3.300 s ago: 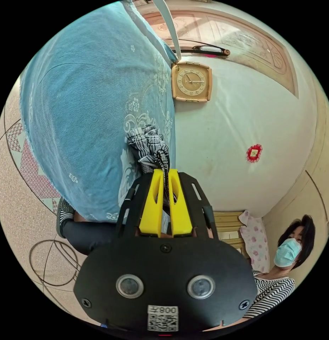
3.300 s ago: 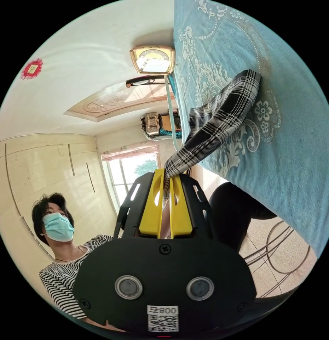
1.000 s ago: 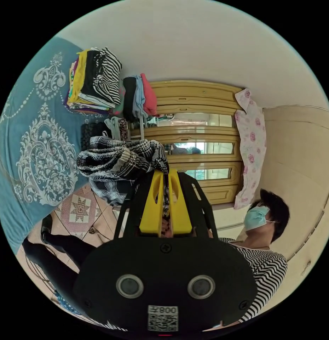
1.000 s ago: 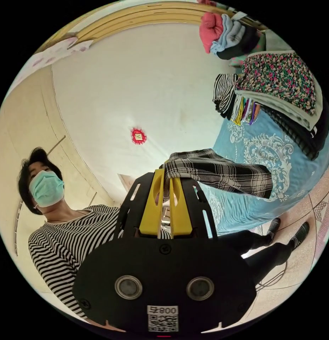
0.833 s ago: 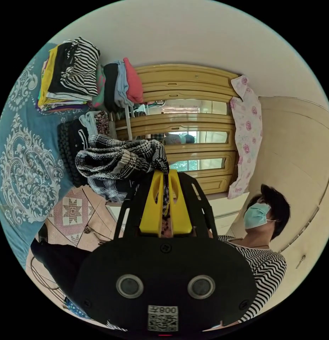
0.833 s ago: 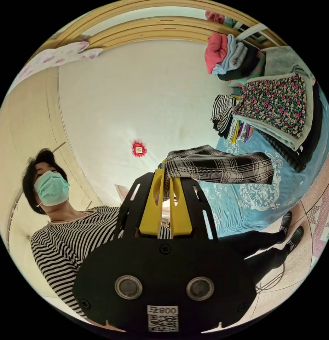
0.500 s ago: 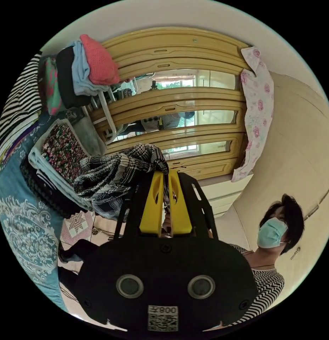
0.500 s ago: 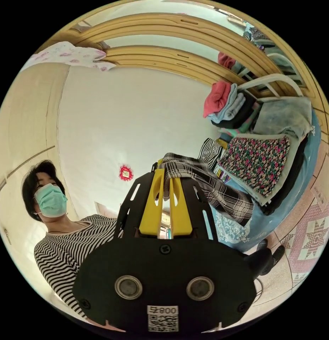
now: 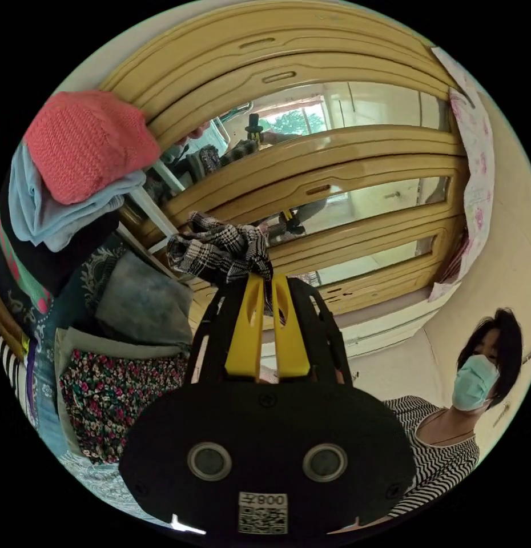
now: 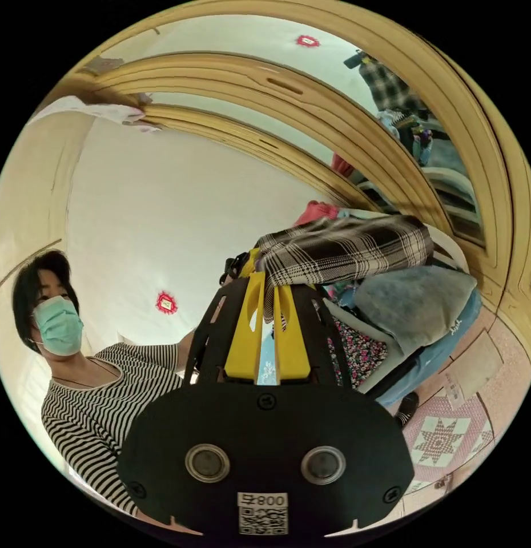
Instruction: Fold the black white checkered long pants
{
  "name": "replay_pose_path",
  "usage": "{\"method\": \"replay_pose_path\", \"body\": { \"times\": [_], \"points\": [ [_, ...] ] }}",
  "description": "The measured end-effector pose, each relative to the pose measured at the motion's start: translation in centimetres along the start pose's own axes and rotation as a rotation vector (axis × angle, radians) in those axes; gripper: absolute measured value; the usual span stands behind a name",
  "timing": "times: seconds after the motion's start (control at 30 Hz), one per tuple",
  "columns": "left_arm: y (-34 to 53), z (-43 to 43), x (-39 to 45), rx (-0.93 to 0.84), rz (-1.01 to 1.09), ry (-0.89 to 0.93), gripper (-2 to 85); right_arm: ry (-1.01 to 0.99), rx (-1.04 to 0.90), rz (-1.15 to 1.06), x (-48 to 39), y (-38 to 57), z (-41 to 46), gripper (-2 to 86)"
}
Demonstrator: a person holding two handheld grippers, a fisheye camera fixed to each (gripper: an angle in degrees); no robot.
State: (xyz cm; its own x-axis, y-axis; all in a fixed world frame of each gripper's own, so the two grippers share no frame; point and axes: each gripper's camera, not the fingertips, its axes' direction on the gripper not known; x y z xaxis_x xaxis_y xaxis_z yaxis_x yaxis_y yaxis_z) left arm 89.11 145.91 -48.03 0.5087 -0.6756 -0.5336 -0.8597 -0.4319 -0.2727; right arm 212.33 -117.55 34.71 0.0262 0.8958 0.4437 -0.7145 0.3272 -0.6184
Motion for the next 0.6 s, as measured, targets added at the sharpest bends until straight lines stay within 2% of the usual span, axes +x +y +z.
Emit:
{"method": "replay_pose_path", "body": {
  "times": [0.1,0.17,0.23,0.27,0.33,0.47,0.6],
  "points": [
    [-2.6,5.3,-7.2,-0.085,-0.094,-0.194,2.9,0.102,-0.092,0.136,6.0,-2.1,2.2,0.9],
    [-3.1,9.3,-13.7,-0.197,-0.26,-0.351,2.8,0.179,-0.186,0.261,11.0,-2.7,4.3,1.1],
    [-3.1,11.1,-16.8,-0.217,-0.356,-0.405,2.9,0.279,-0.329,0.466,17.7,-2.3,7.0,1.2],
    [-3.2,12.1,-17.9,-0.201,-0.368,-0.371,2.9,0.297,-0.357,0.524,19.0,-2.1,7.5,1.3],
    [-3.7,13.4,-18.6,-0.198,-0.35,-0.323,2.8,0.21,-0.341,0.588,20.4,-2.5,7.8,1.5],
    [-5.7,17.2,-19.1,-0.244,-0.277,-0.322,1.9,0.213,-0.329,0.549,18.4,-4.8,6.3,2.2],
    [-8.5,21.3,-20.2,-0.271,-0.23,-0.314,1.1,0.301,-0.269,0.505,15.1,-8.3,3.4,2.3]
  ]
}}
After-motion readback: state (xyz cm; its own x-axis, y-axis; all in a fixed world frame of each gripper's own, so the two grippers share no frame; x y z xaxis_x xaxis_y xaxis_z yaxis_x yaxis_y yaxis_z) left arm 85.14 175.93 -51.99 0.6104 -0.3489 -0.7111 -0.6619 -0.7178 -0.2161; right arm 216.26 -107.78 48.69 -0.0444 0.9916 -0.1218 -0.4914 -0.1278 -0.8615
